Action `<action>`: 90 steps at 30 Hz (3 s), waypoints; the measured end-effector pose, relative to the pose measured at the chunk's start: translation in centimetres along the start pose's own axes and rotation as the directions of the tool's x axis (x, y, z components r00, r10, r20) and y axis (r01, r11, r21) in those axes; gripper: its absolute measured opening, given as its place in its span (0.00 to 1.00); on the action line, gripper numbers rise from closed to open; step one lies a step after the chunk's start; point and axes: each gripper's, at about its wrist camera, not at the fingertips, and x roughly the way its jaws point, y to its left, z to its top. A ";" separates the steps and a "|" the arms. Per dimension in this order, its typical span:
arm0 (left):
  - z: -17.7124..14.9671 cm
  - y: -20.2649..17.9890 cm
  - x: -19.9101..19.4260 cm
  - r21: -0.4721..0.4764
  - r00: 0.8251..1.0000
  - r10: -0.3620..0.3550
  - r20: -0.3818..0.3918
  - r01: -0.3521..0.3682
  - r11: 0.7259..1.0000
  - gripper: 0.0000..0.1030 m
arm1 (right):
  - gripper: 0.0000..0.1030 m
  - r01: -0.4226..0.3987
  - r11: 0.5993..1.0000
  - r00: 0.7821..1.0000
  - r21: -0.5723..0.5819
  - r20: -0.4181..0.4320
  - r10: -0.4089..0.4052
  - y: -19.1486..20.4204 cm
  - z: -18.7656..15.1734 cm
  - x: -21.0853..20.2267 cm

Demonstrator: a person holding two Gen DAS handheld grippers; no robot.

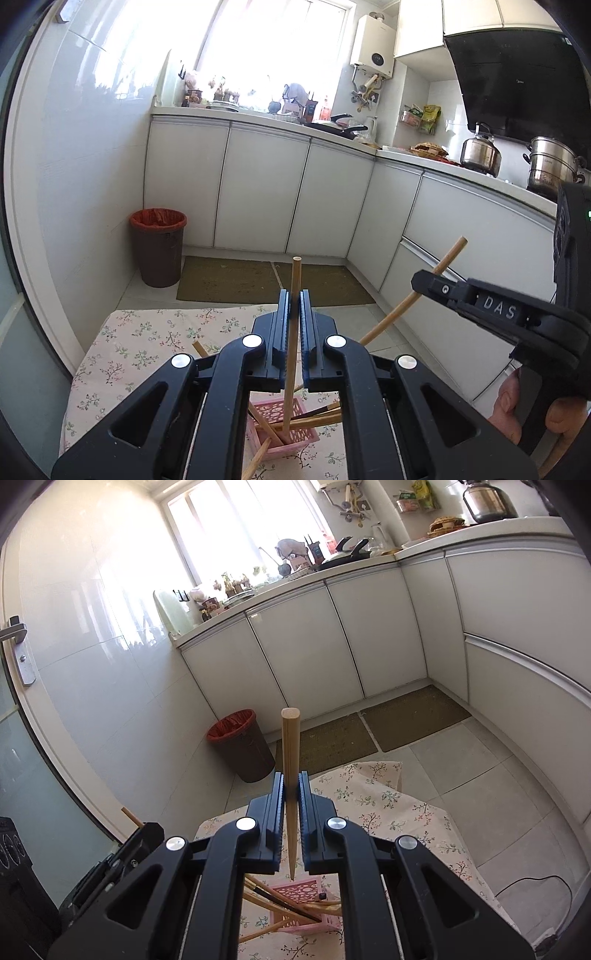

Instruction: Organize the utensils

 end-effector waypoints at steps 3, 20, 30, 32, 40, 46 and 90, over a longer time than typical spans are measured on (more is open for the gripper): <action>-0.7 0.5 0.7 -0.012 0.999 0.008 -0.040 -0.009 1.000 0.13 | 0.07 0.005 1.000 1.000 -0.011 -0.023 -0.005 0.2 -0.5 0.8; 1.8 4.2 -5.0 -0.142 0.991 0.095 0.100 -0.080 0.987 0.54 | 0.13 0.001 0.998 0.992 -0.067 -0.124 -0.009 2.2 -3.8 3.4; 1.9 3.1 -5.9 -0.098 0.981 0.161 0.111 -0.150 0.984 0.62 | 0.45 0.075 0.995 0.996 -0.066 0.043 -0.073 1.9 -2.2 -2.3; 1.9 2.5 -6.4 -0.084 0.977 0.177 0.121 -0.168 0.982 0.66 | 0.46 0.096 0.993 0.994 -0.072 0.062 -0.092 1.7 -2.1 -3.4; 1.2 -0.4 -7.9 -0.002 0.964 0.222 0.145 -0.225 0.974 0.81 | 0.69 0.157 0.983 0.979 -0.097 0.146 -0.142 1.1 -2.8 -7.9; 0.4 -2.4 -9.2 0.035 0.959 0.231 0.161 -0.240 0.970 0.93 | 0.89 0.225 0.973 0.957 -0.053 0.202 -0.210 -0.8 -4.1 -11.1; -11.5 -8.0 -8.1 0.162 0.905 0.382 -0.188 -0.355 0.921 0.93 | 0.94 0.383 0.920 0.923 -0.076 0.013 -0.383 -7.9 -14.8 -16.2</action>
